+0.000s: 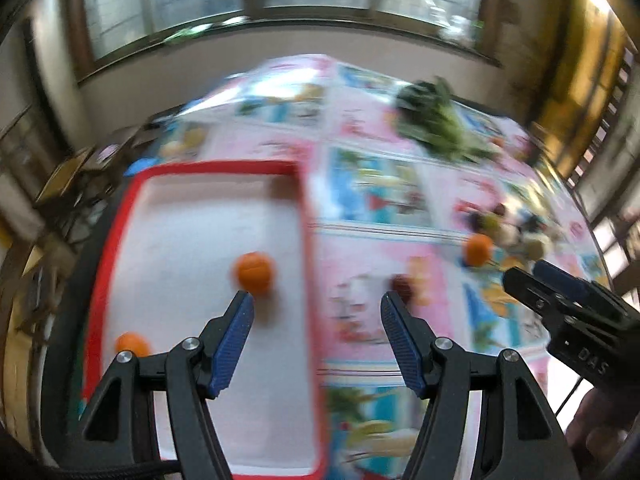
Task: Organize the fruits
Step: 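Move left gripper to the red date while right gripper approaches the pale cylindrical piece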
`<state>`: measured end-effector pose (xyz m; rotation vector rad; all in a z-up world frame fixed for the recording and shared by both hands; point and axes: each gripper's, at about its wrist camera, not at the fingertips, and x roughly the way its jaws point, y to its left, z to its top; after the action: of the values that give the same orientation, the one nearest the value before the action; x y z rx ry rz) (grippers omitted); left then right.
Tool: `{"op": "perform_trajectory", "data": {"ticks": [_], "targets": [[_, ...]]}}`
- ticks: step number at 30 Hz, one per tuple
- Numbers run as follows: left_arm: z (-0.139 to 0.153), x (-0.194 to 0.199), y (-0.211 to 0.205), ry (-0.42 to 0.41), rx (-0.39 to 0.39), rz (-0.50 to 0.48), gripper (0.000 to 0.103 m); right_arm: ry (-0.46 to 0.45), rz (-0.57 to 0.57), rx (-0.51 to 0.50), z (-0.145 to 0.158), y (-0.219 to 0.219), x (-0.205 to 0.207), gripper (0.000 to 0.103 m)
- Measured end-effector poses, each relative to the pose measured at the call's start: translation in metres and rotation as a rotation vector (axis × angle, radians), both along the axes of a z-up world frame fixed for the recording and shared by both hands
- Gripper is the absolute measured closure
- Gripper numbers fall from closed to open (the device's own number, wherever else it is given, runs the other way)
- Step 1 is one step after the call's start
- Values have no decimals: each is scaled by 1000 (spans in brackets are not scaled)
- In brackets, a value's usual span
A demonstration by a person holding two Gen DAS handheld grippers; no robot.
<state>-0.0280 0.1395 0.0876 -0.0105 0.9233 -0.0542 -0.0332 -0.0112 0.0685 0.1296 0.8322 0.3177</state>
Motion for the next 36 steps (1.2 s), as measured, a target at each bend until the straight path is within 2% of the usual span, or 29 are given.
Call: {"op": "perform_trajectory", "data": {"ticks": [3, 5, 8, 11, 16, 29, 32, 36], "targets": [[-3, 5, -26, 18, 15, -71, 37, 19, -60, -4, -8, -29, -4, 44], [-8, 7, -34, 33, -11, -94, 37, 9, -105, -5, -8, -49, -11, 44], [-17, 11, -40, 66, -36, -112, 37, 6, -167, -8, -11, -83, -22, 44], [-28, 16, -47, 89, -25, -111, 37, 5, -244, -34, -17, -120, -36, 44], [-37, 23, -59, 113, -33, -131, 37, 78, -339, -19, -41, -163, -41, 44], [-56, 43, -57, 174, -108, -129, 37, 123, -379, -77, -68, -168, -25, 45], [-59, 45, -58, 176, -97, -126, 37, 133, -380, -85, -72, -167, -23, 56], [-62, 49, -55, 175, -84, -97, 37, 121, -382, -106, -74, -167, -24, 64]]}}
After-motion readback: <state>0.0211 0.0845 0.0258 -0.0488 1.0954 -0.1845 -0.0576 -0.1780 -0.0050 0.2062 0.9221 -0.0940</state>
